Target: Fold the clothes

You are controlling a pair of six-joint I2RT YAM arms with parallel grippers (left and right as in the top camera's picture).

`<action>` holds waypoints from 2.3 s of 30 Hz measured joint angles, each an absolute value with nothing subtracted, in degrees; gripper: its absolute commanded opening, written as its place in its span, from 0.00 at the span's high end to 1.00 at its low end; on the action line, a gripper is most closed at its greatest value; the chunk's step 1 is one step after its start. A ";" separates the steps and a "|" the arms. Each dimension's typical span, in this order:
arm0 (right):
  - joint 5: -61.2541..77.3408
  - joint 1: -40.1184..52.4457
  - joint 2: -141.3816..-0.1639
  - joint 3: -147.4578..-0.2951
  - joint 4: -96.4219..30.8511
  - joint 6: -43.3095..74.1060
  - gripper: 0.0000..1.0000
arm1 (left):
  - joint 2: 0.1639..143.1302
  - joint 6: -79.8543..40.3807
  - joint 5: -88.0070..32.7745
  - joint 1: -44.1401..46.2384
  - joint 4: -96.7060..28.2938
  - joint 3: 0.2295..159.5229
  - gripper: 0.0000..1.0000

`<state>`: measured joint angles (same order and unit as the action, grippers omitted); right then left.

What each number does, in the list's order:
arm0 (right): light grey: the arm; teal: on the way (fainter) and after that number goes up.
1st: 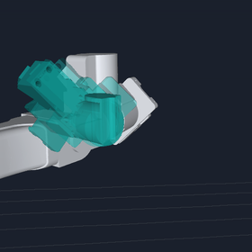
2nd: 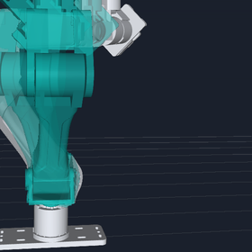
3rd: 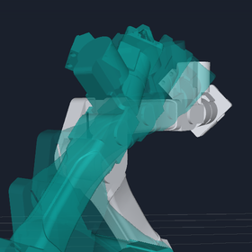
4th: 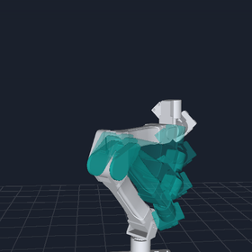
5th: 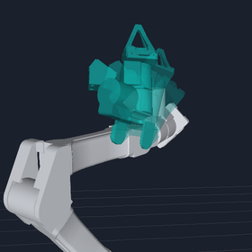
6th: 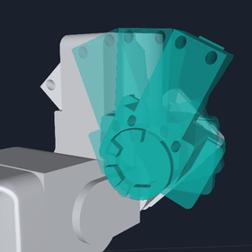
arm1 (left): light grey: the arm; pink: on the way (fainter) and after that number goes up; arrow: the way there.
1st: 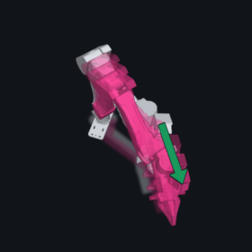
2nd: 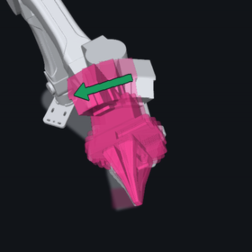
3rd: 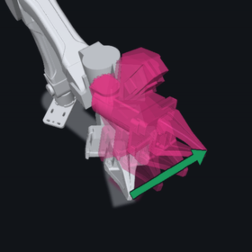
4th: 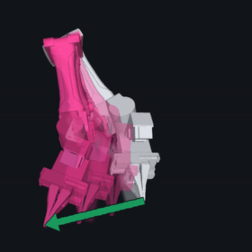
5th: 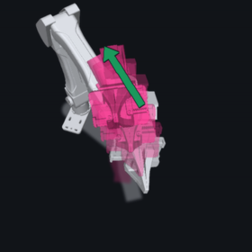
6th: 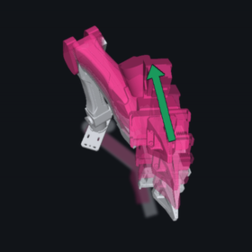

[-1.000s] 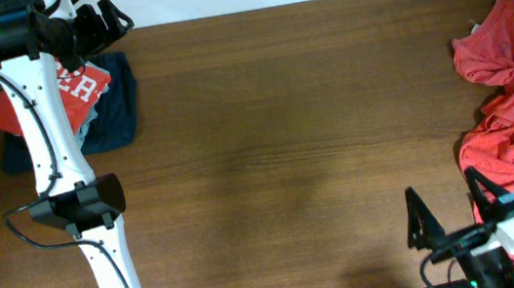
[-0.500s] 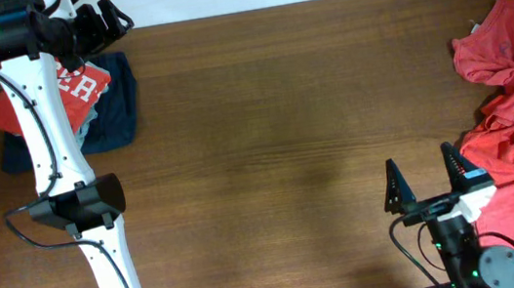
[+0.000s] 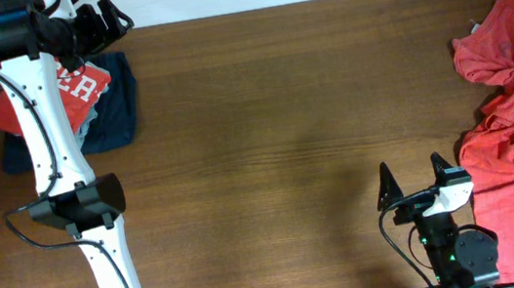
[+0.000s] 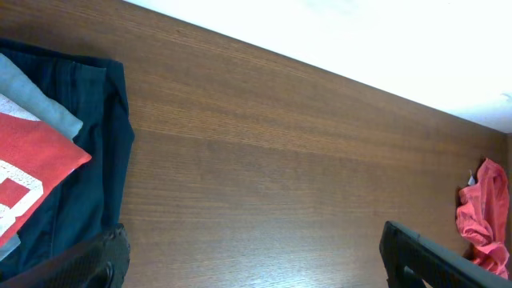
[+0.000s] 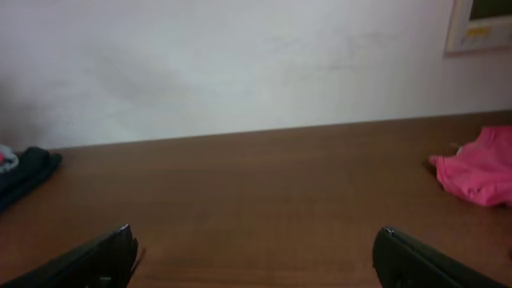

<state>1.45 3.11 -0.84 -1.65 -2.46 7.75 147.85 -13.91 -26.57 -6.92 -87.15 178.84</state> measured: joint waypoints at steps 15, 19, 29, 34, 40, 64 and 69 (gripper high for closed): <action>1.26 3.11 -0.84 -0.73 -4.25 1.41 0.01 | 147.85 -13.89 -26.57 -6.92 -87.18 178.84 0.01; 1.26 3.11 -0.84 -0.73 -4.25 1.21 0.01 | 147.85 -13.91 -26.57 -6.92 -87.15 178.84 0.01; 1.26 3.11 -0.84 -0.73 -4.25 1.04 0.01 | 147.85 -13.89 -26.57 -6.92 -87.15 178.84 0.01; 1.26 3.11 -0.84 -0.73 -4.25 1.04 0.01 | 147.85 -13.89 -26.57 -6.92 -87.15 178.84 0.01; 1.26 3.11 -0.84 -0.73 -4.25 1.02 0.01 | 147.85 -13.91 -26.57 -6.92 -87.15 178.84 0.01; 1.06 3.11 -0.84 -0.73 -4.27 0.99 0.01 | 106.02 -13.89 -26.41 -6.85 -89.41 167.89 0.01; 1.04 3.11 -0.84 -0.73 -4.25 1.02 0.02 | 91.05 -13.89 -24.12 -6.81 -88.01 148.05 0.01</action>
